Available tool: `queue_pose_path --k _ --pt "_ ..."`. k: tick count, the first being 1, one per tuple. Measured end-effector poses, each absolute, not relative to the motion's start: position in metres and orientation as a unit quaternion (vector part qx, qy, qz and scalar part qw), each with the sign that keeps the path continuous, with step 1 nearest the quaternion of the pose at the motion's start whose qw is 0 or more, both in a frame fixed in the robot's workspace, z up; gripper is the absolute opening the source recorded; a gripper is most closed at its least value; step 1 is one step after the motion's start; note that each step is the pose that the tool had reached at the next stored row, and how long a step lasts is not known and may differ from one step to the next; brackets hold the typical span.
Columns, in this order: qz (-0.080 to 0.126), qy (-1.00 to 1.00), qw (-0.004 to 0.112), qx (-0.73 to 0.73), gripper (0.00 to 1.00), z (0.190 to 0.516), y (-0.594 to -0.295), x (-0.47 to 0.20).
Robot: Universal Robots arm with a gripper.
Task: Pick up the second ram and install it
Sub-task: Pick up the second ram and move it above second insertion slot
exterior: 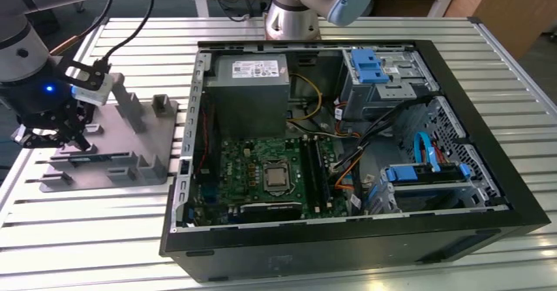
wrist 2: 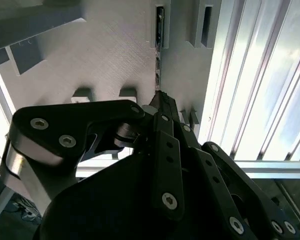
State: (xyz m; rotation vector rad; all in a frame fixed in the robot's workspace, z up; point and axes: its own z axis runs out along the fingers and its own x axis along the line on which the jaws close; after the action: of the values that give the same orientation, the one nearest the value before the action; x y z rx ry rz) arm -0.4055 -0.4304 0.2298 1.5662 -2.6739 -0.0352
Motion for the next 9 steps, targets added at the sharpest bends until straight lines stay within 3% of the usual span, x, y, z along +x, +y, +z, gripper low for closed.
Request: queue_pose_path --k 9 --pt "-0.010 -0.839 0.022 0.544 0.10 0.2298 -0.4304 -0.4055"
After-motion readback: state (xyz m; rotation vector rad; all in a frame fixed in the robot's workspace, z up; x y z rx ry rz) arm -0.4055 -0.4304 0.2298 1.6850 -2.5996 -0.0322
